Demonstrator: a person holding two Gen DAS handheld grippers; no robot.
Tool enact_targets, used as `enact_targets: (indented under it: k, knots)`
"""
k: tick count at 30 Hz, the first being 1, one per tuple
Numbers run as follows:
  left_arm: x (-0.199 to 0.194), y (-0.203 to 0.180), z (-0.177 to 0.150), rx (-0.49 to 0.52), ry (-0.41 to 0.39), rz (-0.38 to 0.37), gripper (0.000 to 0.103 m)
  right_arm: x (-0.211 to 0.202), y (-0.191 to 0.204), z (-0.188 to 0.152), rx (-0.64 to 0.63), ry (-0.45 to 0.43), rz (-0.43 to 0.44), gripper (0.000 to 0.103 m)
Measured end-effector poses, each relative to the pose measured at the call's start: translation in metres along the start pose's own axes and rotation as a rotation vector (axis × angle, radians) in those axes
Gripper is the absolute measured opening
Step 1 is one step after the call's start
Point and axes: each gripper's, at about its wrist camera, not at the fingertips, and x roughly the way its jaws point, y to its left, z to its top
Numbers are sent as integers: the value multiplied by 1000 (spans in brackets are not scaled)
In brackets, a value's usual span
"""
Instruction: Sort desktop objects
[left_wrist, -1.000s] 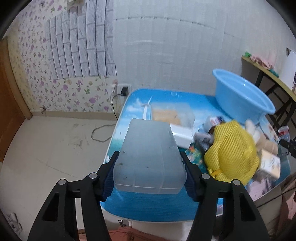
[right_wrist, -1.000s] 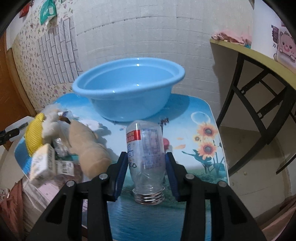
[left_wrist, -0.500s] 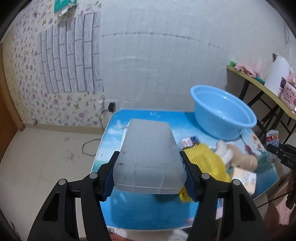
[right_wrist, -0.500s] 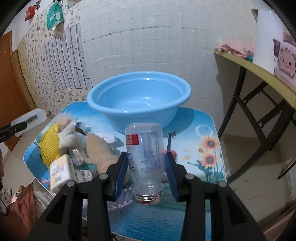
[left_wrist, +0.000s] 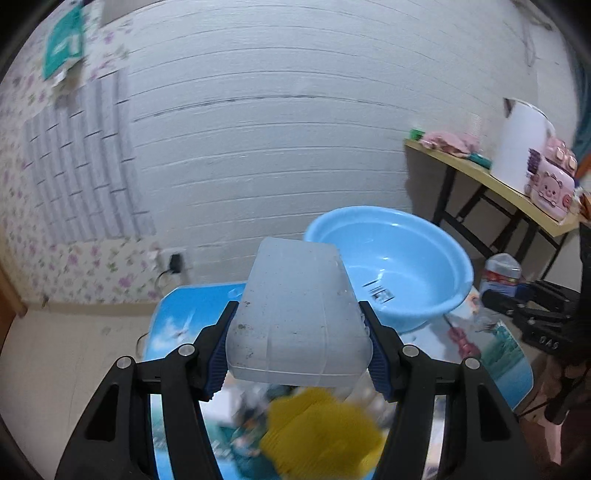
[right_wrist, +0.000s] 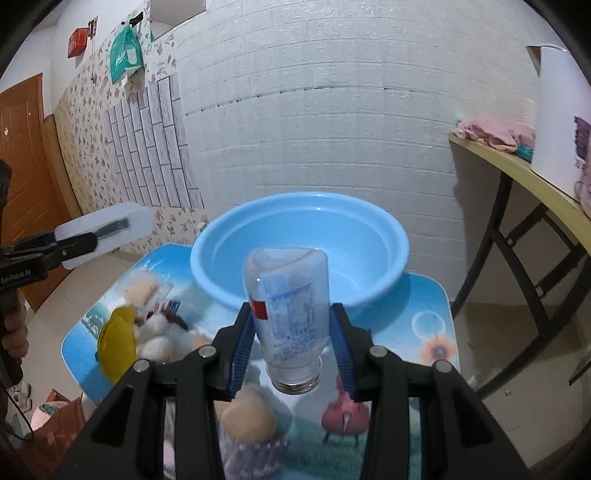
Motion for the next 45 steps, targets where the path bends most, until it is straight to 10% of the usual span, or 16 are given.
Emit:
enact_targets:
  k: [18, 45]
  knots:
    - [106, -79, 25, 170, 132, -150, 62, 65, -17, 25, 35, 10, 29, 39]
    - [46, -32, -21, 60, 106, -46, 67, 33, 9, 7, 20, 62, -42, 40]
